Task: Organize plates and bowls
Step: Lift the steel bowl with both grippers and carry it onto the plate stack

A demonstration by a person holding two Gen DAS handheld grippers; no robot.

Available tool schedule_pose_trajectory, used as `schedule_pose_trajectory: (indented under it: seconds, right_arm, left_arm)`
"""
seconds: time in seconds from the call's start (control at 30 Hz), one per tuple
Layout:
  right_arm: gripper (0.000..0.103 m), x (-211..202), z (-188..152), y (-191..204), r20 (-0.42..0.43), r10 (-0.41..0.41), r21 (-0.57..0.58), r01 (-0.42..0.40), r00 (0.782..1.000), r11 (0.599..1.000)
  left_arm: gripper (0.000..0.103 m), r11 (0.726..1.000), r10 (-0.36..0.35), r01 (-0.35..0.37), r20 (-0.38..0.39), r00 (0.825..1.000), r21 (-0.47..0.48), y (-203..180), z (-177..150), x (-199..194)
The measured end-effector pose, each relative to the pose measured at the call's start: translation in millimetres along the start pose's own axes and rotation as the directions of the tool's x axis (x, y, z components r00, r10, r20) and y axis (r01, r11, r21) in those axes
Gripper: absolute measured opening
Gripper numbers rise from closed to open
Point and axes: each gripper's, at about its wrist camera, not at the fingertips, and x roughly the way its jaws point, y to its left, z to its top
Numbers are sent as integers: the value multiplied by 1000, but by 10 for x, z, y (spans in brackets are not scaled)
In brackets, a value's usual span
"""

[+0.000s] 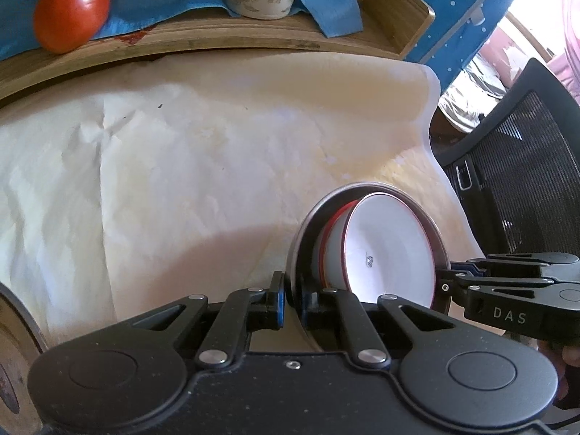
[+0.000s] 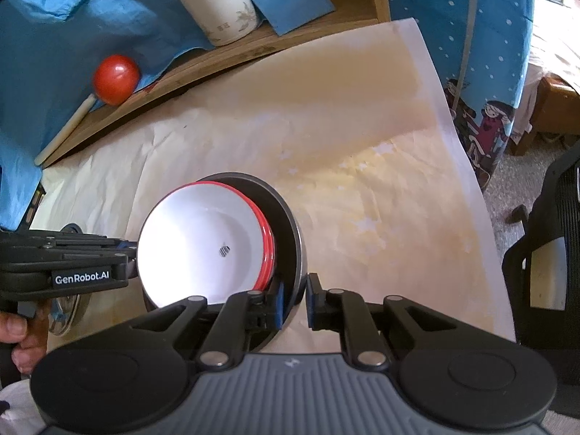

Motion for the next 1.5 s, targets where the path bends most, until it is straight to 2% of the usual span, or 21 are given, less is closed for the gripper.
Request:
schedule_pose_trajectory:
  seconds: [0.3, 0.53, 0.77, 1.1, 1.5]
  right_arm:
    - [13, -79, 77, -11, 14, 15, -39, -15, 1000, 999]
    - [13, -110, 128, 86, 35, 42, -68, -40, 998, 997]
    - [13, -57, 184, 349, 37, 58, -94, -55, 998, 994]
    - [13, 115, 71, 744, 39, 69, -117, -64, 997, 991]
    - [13, 218, 217, 1195, 18, 74, -143, -71, 997, 987]
  left_arm:
    - [8, 999, 26, -24, 46, 999, -46, -71, 0, -108]
    - [7, 993, 34, -25, 80, 996, -113, 25, -53, -225]
    - [7, 988, 45, -29, 102, 994, -153, 283, -96, -394]
    - [7, 984, 55, -34, 115, 992, -174, 671, -124, -619]
    - [7, 978, 68, -41, 127, 990, -206, 1061, -204, -806]
